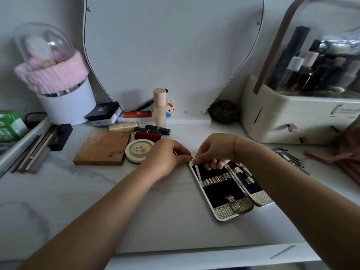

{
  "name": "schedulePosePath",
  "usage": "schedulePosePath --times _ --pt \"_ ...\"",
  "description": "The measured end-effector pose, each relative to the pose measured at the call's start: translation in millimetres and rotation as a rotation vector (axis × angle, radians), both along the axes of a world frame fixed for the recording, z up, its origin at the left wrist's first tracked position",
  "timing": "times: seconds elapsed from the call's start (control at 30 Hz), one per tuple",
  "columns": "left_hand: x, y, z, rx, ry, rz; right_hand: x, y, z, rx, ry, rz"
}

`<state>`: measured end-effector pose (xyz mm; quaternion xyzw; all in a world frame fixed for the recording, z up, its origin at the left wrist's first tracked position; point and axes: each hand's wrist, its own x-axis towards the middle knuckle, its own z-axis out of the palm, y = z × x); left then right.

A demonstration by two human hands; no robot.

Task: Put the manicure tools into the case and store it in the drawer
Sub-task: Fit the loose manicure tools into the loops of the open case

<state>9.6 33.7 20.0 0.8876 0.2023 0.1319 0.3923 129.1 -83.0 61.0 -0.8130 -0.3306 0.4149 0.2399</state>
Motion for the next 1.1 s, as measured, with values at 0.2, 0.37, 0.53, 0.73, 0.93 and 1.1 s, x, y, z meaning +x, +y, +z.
schedulePosePath --times 0.2,0.37,0.53,0.73,0.93,1.1 --pt "-1.6 -2.3 -1.1 0.004 -0.035 -0.006 -1.7 -2.2 0.5 -0.043 -0.158 0.107" --pt "-1.9 -2.4 -1.5 0.03 -0.041 -0.007 -8.8 -5.7 -1.2 -0.01 -0.251 0.143" --pt "-1.0 -1.7 -4.1 0.043 -0.072 -0.016 -9.2 -28.4 -9.9 0.28 -0.443 0.092" --pt "1.8 -1.2 -8.8 0.064 -0.091 -0.01 -8.4 -51.4 -33.1 0.4 -0.694 0.356" --pt "2.5 -1.5 -12.0 0.077 -0.102 0.003 -6.0 -53.6 -39.2 0.357 -0.752 0.391" --pt "3.4 -1.7 -12.4 0.08 -0.097 0.007 -6.6 -61.1 -39.9 0.35 -0.682 0.39"
